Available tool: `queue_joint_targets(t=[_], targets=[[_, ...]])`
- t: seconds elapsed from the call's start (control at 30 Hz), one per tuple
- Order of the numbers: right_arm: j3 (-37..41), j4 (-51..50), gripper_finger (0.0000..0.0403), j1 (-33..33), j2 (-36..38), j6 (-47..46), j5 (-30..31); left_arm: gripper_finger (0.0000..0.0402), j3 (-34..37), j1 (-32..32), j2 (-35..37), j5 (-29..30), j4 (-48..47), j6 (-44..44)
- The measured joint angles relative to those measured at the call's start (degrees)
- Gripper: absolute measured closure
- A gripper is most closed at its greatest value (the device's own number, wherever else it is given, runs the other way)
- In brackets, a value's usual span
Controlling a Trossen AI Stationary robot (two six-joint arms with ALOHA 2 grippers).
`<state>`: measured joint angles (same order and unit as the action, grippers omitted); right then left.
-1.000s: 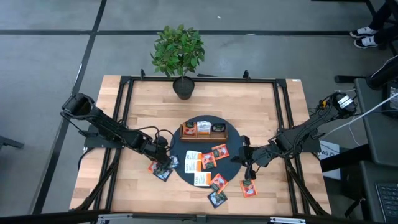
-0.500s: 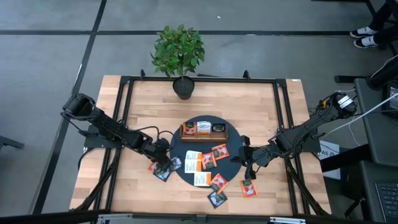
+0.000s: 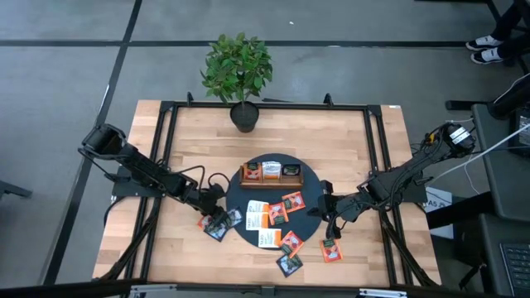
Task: Pick & Place Tea
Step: Put the violet tea bag into the right side of the wooden organizer
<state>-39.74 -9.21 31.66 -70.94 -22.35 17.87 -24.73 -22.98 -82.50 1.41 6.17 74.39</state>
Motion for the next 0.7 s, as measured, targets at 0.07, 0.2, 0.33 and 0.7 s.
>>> queue_joint_targets(t=[0.07, 0.2, 0.33, 0.7], targets=[[0.0, 0.0, 0.0377, 0.0, 0.0, 0.0, 0.0, 0.0261, 0.0, 0.0, 0.0, 0.0, -0.1, -0.1], [0.0, 0.0, 0.0377, 0.0, 0.0, 0.0, 0.0, 0.0261, 0.0, 0.0, 0.0, 0.1, -0.2, -0.6], [0.0, 0.0, 0.0377, 0.0, 0.0, -0.3, 0.0, 0.0261, 0.0, 0.0, -0.3, 0.1, -0.4, -3.5], [0.0, 0.0, 0.0377, 0.0, 0.0, -1.2, 0.0, 0.0327, 0.0, 0.0, -1.8, 0.2, 0.5, -9.8]])
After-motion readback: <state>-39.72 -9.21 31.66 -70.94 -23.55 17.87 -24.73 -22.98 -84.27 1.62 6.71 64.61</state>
